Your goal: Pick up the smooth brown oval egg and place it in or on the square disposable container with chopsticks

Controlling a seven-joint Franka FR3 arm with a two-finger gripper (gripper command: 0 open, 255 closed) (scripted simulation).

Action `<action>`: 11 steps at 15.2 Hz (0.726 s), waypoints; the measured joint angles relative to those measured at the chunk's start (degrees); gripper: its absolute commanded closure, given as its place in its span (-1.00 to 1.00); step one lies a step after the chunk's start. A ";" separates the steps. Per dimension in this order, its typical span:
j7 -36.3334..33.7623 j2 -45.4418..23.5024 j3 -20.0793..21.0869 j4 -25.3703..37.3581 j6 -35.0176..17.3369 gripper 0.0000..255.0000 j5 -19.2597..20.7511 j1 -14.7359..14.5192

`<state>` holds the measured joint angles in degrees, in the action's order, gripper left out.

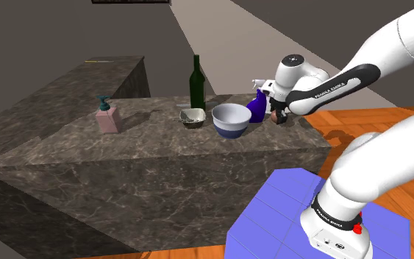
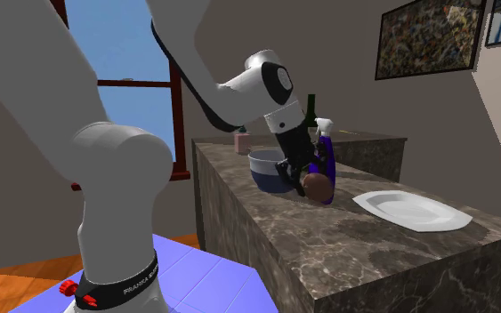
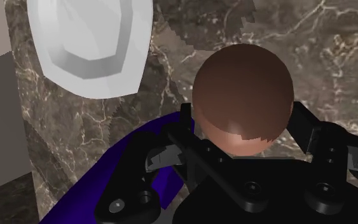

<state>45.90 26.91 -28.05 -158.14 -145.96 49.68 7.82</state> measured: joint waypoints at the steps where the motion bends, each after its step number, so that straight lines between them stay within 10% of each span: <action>1: 0.73 1.09 0.14 0.17 1.20 1.00 -0.67 -0.18; 11: 5.39 7.38 1.98 3.67 10.65 1.00 -5.89 -2.01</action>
<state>51.29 34.29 -26.07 -154.47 -135.31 43.79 5.81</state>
